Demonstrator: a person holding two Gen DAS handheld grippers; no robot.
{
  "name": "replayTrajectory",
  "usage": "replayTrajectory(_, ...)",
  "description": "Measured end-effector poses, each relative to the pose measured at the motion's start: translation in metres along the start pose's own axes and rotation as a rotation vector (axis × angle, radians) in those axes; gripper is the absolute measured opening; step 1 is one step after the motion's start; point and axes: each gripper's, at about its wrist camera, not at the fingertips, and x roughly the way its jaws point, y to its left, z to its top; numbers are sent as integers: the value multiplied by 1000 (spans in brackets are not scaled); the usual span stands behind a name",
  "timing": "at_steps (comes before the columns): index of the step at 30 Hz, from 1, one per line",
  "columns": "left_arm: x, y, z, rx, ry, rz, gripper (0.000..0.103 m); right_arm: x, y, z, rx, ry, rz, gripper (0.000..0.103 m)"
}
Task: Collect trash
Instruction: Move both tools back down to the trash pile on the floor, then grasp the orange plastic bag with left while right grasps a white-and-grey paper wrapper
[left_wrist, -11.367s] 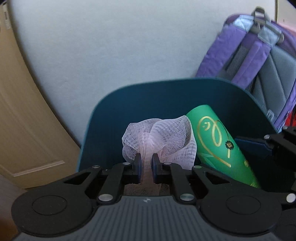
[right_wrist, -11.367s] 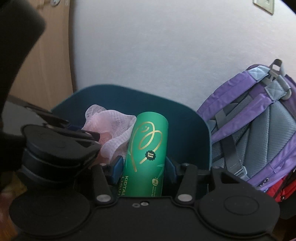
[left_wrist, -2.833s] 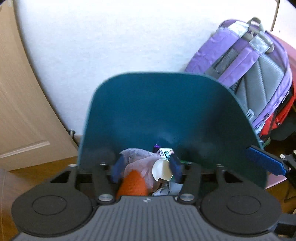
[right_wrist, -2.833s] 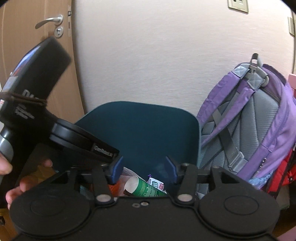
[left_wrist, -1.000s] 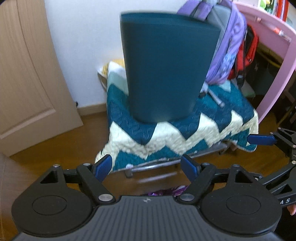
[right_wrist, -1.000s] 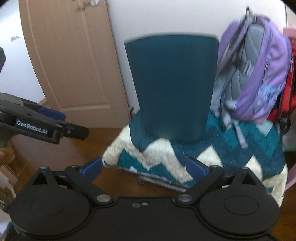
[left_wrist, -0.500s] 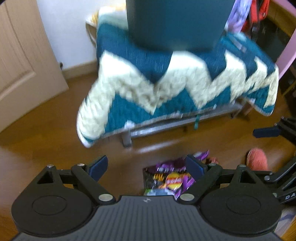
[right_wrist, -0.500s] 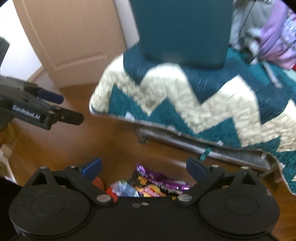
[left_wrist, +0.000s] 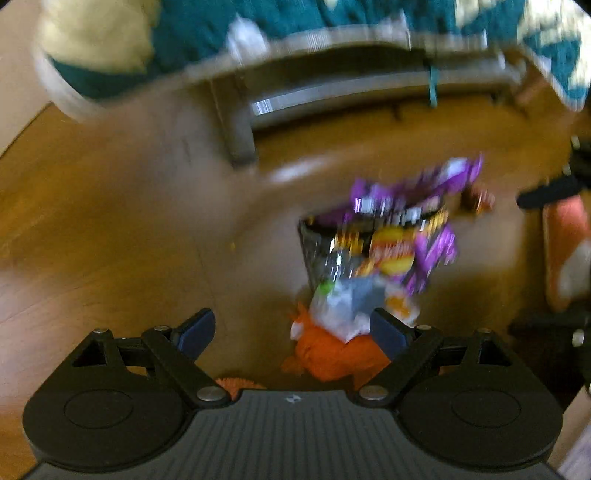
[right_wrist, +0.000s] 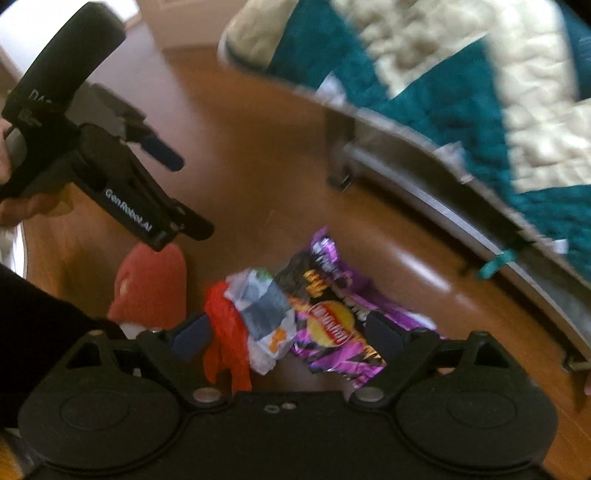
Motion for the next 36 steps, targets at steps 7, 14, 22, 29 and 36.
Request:
replayTrajectory(7, 64, -1, -31, -5, 115, -81, 92, 68, 25, -5, -167, 139, 21, 82)
replayTrajectory(14, 116, 20, -38, -212, 227, -271, 91, 119, 41, -8, -320, 196, 39, 75)
replayTrajectory(22, 144, 35, -39, -395, 235, -340, 92, 157, 34, 0, -342, 220, 39, 53)
replayTrajectory(29, 153, 40, -39, -455, 223, -362, 80, 173, 29, -1, -324, 248, 26, 13)
replayTrajectory(36, 155, 40, -42, -443, 242, -336, 51, 167, 9, -1, -201, 245, 8, 3)
